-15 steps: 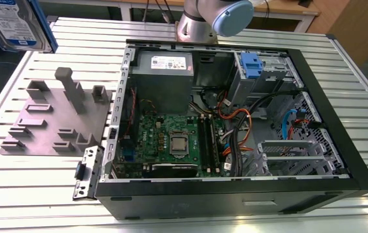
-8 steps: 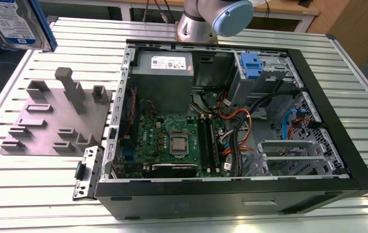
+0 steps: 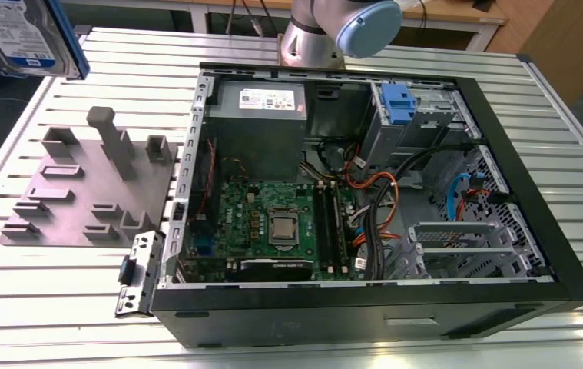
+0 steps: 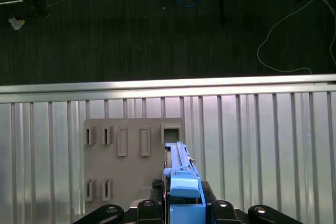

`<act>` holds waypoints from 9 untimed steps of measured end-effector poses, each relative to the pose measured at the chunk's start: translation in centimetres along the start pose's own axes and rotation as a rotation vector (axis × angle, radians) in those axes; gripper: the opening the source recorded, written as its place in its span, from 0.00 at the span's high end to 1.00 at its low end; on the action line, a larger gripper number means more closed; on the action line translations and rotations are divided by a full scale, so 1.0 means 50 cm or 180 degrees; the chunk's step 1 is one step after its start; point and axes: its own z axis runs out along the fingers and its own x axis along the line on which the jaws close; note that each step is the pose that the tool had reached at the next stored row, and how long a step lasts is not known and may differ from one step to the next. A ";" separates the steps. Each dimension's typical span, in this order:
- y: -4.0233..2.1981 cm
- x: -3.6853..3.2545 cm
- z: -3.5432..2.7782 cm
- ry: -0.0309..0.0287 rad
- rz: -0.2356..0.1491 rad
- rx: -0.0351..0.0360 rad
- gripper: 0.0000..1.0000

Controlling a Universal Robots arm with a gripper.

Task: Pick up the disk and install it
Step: 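Pick up the disk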

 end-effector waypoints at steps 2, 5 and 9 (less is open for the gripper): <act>0.000 0.000 -0.002 0.0000 0.0000 0.0000 0.63; 0.000 0.000 -0.004 0.0000 0.0000 0.0000 0.63; 0.000 0.000 -0.008 0.0000 0.0000 0.0000 0.63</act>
